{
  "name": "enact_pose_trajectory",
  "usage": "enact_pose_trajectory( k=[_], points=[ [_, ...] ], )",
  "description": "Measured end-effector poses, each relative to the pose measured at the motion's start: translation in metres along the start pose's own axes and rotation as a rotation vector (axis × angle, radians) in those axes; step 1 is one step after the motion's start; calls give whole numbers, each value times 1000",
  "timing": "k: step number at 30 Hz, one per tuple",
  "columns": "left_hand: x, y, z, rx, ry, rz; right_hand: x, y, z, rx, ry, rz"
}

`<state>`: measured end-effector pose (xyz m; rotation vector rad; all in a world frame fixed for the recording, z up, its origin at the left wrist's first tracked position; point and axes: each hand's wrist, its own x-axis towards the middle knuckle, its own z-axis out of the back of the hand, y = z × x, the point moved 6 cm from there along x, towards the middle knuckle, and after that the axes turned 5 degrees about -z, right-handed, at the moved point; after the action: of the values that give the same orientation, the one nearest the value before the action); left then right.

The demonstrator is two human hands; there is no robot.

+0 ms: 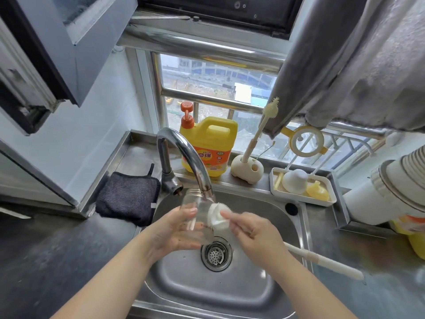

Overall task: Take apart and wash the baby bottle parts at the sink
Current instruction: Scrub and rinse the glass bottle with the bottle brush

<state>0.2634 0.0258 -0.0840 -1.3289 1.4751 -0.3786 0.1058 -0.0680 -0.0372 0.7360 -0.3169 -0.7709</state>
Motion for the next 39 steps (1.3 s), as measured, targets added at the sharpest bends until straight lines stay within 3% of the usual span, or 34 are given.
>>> enact_pose_trajectory(
  k=[3, 8, 14, 16, 20, 25, 39],
  points=[
    [-1, 1, -1, -19, -10, 3, 20, 4, 2, 3, -32, -74],
    [4, -2, 11, -95, -11, -20, -4, 34, -19, -49, 52, 142],
    [1, 3, 2, -168, 71, 14, 12, -2, -3, -53, -32, -35],
    [3, 0, 0, -197, 86, 6, 18, 14, -4, 2, -61, 17],
    [1, -6, -2, -89, 181, -18, -1, 20, -16, 0, -1, 111],
    [5, 2, -2, 16, 133, -45, 13, -2, -1, -5, -69, 8],
    [13, -5, -8, 131, 66, -159, 4, 13, -15, 57, -43, 56]
  ],
)
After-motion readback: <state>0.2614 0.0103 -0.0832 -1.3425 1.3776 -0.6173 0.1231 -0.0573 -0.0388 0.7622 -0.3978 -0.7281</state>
